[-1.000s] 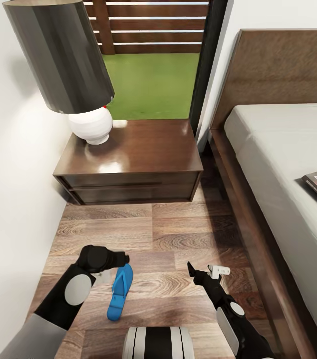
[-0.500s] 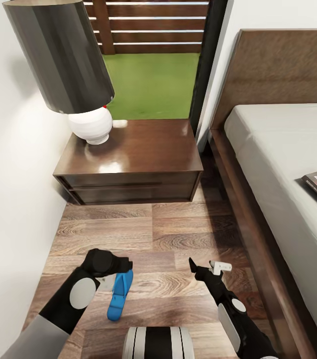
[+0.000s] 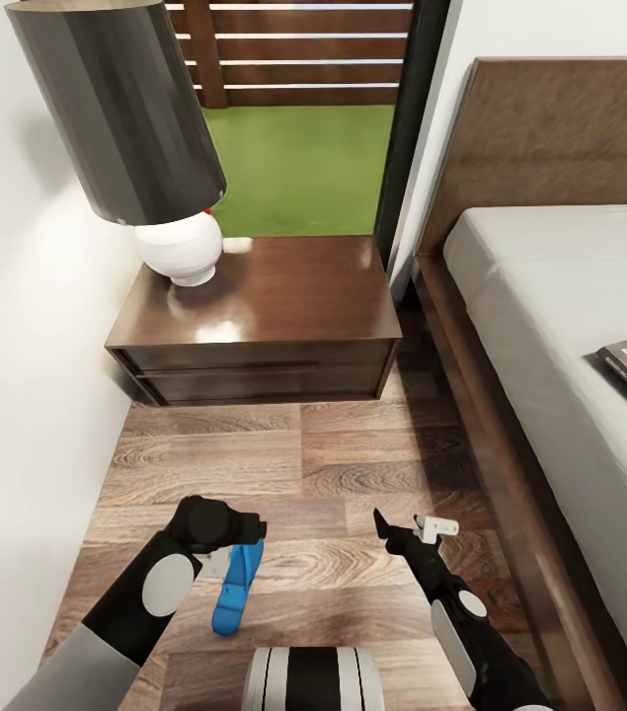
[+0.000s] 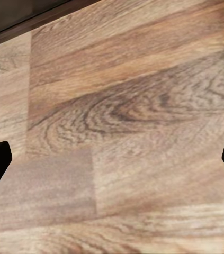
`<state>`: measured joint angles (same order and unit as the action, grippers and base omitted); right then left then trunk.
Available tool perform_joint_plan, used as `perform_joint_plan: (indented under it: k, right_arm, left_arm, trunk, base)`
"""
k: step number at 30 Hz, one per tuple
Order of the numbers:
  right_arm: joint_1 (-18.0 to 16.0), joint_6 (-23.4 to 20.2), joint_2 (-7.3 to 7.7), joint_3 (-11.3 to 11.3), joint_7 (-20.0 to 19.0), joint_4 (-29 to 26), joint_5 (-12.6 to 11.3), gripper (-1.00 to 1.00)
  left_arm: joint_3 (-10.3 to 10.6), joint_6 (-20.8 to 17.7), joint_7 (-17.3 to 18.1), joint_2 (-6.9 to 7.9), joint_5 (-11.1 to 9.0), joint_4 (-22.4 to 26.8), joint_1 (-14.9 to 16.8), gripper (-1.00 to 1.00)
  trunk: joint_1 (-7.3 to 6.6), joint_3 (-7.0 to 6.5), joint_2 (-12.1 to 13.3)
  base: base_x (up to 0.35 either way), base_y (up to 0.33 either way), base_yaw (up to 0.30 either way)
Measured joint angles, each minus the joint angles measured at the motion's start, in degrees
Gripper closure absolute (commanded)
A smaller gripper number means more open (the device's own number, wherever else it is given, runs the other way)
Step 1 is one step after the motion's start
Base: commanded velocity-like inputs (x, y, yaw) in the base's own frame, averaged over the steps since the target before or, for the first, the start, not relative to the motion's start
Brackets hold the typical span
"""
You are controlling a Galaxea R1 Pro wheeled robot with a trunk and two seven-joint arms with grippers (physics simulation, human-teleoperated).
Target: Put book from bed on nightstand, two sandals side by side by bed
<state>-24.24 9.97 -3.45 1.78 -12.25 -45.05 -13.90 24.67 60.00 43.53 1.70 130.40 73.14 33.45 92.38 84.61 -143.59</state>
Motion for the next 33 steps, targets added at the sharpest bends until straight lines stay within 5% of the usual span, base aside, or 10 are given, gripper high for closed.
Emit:
perform_joint_plan:
  k: [23,26,29,33]
  right_arm:
    - [0.0,-0.3,-0.12,0.2,0.1,-0.1,0.0,-1.00]
    - [0.0,-4.6,0.12,0.4,0.0,-1.5,-0.1,-1.00]
    - [0.0,-15.0,0.70,0.5,-0.4,-7.5,-0.3,-1.00]
    - [0.0,-17.9,1.07,0.6,-0.4,-10.0,-0.5,-1.00]
  left_arm:
    - [-0.2,0.0,-0.2,0.00,0.0,-0.4,-0.3,-1.00]
    - [-0.3,0.0,-0.1,0.02,0.0,-0.4,-0.3,-1.00]
    - [-0.3,0.0,-0.2,0.03,0.0,-0.6,-0.3,-1.00]
    - [-0.3,0.0,-0.2,0.07,0.0,-0.7,-0.3,-1.00]
  trunk:
    - [0.00,0.00,0.0]
    - [0.00,0.00,0.0]
    - [0.00,-0.01,0.0]
    - [0.00,0.00,0.0]
  base:
    - [0.000,0.000,0.000]
    - [0.000,0.000,0.000]
    - [0.000,0.000,0.000]
    - [0.000,0.000,0.000]
